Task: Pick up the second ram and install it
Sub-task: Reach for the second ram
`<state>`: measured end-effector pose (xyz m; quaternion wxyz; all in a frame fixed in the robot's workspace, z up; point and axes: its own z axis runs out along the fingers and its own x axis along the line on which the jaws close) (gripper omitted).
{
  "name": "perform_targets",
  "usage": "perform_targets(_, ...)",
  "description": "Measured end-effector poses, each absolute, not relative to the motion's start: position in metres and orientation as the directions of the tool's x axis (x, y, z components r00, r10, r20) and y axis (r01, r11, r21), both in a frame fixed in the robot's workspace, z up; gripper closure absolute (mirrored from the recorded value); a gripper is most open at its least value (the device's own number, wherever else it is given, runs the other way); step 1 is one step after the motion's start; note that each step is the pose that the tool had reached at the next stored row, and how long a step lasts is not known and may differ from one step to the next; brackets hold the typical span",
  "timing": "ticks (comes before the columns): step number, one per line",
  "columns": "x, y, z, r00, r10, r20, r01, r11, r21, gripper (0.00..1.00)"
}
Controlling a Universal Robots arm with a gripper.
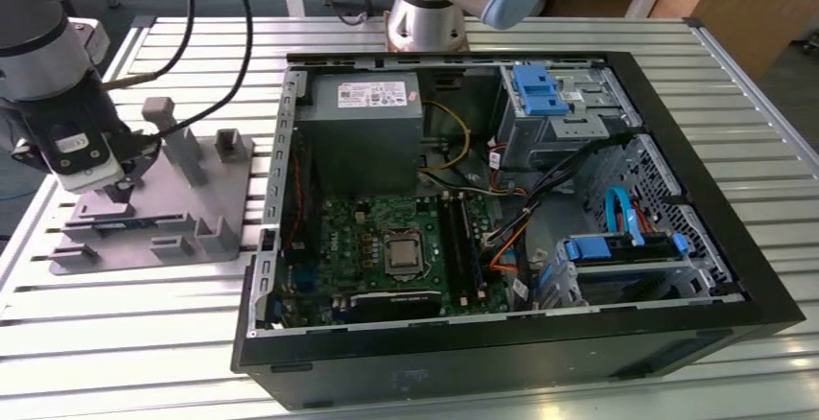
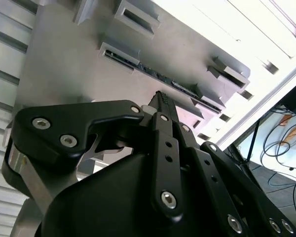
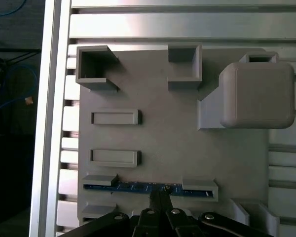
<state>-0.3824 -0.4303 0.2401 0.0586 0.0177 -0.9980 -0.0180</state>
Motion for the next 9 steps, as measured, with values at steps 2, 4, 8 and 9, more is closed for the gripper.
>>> perform_targets(2,-0.3831,-0.4307,0.2365,-0.993,-0.033,0.116,-0.029,0.999,0.038,0.9)
perform_targets(4,-0.3838,-0.4313,0.2329,-0.993,-0.031,0.116,-0.027,0.999,0.038,0.9)
perform_targets(8,-0.3841,-0.4316,0.2298,-0.993,-0.031,0.116,-0.027,0.999,0.038,0.9)
perform_targets(9,-0.3841,-0.4316,0.2298,-0.993,-0.031,0.116,-0.027,0.999,0.038,0.9)
